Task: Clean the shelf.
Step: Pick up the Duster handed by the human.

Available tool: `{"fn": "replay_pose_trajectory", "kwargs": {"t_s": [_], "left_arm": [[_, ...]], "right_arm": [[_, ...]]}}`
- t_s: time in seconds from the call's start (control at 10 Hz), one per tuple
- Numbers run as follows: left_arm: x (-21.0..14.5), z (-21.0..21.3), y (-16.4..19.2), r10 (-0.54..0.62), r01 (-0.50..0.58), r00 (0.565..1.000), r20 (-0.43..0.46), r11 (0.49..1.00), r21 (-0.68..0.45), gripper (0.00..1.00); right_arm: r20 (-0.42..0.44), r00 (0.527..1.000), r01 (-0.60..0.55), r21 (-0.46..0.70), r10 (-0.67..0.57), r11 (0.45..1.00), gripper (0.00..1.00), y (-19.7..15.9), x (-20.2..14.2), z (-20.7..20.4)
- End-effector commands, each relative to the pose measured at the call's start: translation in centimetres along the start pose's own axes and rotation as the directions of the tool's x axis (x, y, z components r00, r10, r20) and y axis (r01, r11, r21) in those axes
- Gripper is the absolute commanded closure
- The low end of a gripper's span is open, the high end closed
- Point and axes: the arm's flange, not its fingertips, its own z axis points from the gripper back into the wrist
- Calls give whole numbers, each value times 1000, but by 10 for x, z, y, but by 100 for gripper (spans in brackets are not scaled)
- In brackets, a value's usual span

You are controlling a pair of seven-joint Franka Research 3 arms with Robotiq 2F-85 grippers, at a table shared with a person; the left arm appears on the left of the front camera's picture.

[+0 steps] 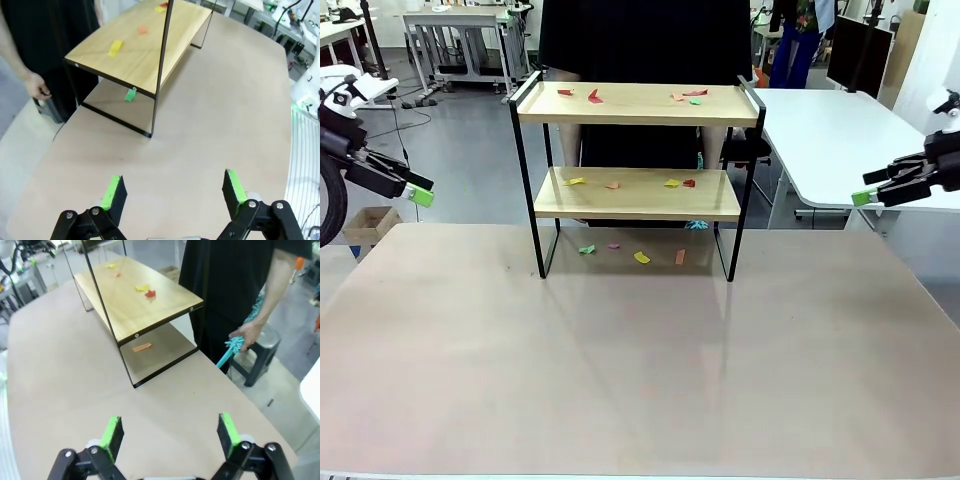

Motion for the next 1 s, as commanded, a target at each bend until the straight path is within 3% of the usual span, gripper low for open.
{"fn": "replay_pose_trajectory", "kwargs": {"t_s": [0.0,0.3,0.4,0.6,0.9], "left_arm": [[4,3,-3,13,-13,1000,2,1000,2,0],[4,3,-3,13,-13,1000,2,1000,2,0],[1,3,-1,0,0,1000,-11,1000,10,0],[-17,6,53,48,-45,997,67,998,-41,0],[-38,-5,92,-18,34,987,157,994,-101,0]], "right_arm": [[11,1000,-28,-16,28,999,0,5,9,13],[11,1000,-28,-16,28,999,0,5,9,13],[-30,999,-25,-16,24,1000,0,5,8,13],[70,997,-11,8,10,1000,0,-50,-4,18],[199,980,-21,132,-5,991,0,-102,-35,15]]}}
